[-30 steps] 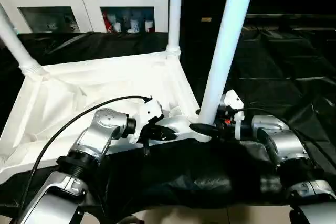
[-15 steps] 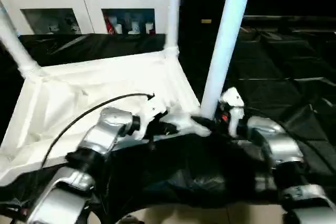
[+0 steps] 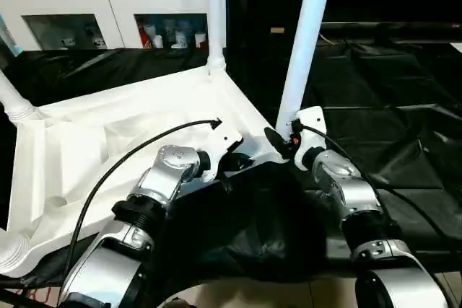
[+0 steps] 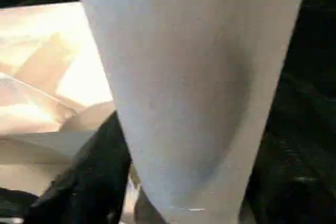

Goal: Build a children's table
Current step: Rotate leg to tighten

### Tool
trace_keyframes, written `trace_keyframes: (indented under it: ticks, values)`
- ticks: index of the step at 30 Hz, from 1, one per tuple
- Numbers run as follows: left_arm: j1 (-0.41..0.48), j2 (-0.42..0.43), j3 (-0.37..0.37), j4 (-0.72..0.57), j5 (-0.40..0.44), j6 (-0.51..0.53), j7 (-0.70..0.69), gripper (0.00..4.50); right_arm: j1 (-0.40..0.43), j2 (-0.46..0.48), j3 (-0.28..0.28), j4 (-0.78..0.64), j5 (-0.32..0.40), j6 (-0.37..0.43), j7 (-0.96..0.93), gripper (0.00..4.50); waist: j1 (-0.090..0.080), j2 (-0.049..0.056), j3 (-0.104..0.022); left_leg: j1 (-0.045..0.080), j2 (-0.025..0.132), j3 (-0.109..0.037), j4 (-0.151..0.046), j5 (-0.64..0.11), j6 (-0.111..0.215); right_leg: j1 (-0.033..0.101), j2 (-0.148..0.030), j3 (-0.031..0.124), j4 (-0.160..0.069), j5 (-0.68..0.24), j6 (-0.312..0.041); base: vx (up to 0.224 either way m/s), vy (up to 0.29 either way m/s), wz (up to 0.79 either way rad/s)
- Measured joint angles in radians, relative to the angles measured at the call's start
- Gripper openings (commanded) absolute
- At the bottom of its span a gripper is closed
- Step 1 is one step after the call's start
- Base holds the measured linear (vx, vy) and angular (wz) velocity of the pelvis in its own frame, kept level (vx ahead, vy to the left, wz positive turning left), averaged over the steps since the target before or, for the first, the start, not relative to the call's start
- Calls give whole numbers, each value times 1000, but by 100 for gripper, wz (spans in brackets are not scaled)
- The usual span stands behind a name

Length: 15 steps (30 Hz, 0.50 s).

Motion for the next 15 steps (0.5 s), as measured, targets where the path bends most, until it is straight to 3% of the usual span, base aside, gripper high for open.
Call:
trace_keyframes:
  ticks: [4, 15]
  values:
    - [16, 31, -1, -26, -14, -1, -57, 0, 1, -45, 33, -16, 0, 11, 146, 339, -2, 0, 0, -1, 0, 0, -2, 0, 0, -1, 0, 0, 0, 0, 0, 0, 0, 0]
    - [52, 112, -23, -87, -36, -24, -249, 0, 39, -194, 130, -105, 13, 63, 540, 339, 9, -1, 0, -2, 0, 1, -1, 0, 0, -1, 0, 0, -2, 0, -1, 0, 0, 0]
